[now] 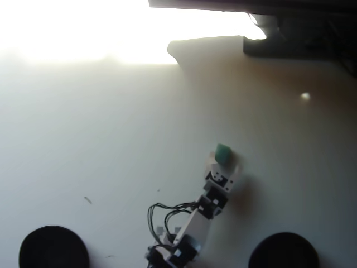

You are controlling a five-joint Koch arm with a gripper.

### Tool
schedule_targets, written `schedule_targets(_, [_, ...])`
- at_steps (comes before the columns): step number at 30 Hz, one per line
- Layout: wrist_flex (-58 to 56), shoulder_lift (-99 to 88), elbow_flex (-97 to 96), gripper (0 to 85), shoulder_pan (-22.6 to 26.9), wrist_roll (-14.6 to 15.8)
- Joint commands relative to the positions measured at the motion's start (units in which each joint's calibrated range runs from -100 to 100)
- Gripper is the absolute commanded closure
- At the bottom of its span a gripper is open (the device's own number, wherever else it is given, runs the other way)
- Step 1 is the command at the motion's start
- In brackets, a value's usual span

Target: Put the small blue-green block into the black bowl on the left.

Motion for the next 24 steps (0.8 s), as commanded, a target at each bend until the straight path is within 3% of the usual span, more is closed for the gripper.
schedule_targets(1, [3.9,1.0,2.6,42.1,-0.3,-0.1])
schedule_targets(8, [4.8,5.7,4.2,50.1,0.5,-0.1])
schedule_targets(15, [4.8,6.9,4.5,81.9,1.3,0.4])
schedule_targets(24, [1.1,-6.6,1.8,82.0,8.0,2.9])
